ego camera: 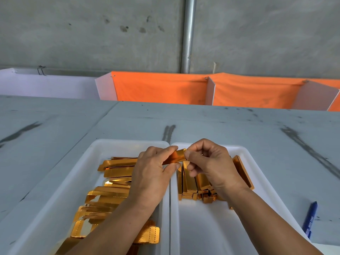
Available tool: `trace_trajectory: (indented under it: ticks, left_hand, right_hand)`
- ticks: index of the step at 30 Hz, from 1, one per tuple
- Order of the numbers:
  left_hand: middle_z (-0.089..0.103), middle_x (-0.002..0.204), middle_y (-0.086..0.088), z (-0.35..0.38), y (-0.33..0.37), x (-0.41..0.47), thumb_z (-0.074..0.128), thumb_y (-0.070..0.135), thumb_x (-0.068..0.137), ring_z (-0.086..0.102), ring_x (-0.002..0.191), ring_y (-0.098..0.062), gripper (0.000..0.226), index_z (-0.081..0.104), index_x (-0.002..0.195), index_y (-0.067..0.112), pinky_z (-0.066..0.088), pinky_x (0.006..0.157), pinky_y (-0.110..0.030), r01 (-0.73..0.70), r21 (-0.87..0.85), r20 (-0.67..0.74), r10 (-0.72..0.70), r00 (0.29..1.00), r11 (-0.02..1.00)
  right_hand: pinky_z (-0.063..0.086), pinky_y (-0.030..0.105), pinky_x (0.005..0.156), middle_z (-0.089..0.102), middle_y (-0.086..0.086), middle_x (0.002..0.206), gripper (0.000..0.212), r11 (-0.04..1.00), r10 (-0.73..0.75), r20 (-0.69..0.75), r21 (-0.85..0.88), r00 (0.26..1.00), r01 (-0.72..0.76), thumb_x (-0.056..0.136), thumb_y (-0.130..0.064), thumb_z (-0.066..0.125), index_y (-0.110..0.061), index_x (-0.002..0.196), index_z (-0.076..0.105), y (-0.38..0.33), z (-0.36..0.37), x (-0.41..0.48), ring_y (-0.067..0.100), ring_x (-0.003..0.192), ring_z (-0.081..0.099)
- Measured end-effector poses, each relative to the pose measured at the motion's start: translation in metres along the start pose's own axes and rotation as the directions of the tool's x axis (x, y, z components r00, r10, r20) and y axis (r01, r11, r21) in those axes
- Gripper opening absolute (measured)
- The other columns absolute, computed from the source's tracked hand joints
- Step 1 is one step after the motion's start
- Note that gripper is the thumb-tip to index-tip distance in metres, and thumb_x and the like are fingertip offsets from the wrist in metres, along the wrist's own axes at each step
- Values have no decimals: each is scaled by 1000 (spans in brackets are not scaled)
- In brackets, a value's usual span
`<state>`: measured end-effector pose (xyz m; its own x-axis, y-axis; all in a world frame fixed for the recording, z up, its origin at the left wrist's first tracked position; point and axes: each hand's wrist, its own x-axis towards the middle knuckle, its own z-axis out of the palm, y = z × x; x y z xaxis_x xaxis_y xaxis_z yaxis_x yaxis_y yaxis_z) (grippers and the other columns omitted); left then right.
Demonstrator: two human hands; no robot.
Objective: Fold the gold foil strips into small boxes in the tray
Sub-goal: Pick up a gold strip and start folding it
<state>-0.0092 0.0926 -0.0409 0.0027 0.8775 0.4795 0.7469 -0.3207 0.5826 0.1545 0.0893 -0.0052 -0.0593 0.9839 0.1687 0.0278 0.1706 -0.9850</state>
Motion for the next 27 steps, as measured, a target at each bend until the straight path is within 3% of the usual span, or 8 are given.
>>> trace_trajectory:
  ticks: [9,14,27]
  left_hand:
    - [56,118,7,-2,4,0,66,43,85,48,111,-12,51,52,134,36,50,91,-33,39,-34,-1,-39,999,999]
    - [57,115,7,-2,5,0,67,42,85,50,108,-12,50,53,133,35,51,88,-32,47,-47,-13,-48,999,998]
    - [57,114,5,-2,3,0,66,42,86,50,107,-12,48,55,132,34,50,86,-29,55,-47,-10,-56,998,997]
  right_hand:
    - [59,28,67,72,8,67,8,988,-101,-26,-119,995,97,93,-18,66,-19,88,72,4,4,-3,20,59,69]
    - [58,26,66,72,7,69,19,991,-91,-13,-100,996,89,94,-5,62,-21,92,71,5,4,-4,19,61,70]
    - [58,25,65,73,3,70,7,984,-106,-25,-148,994,101,90,-12,71,-19,90,73,7,8,-4,17,64,71]
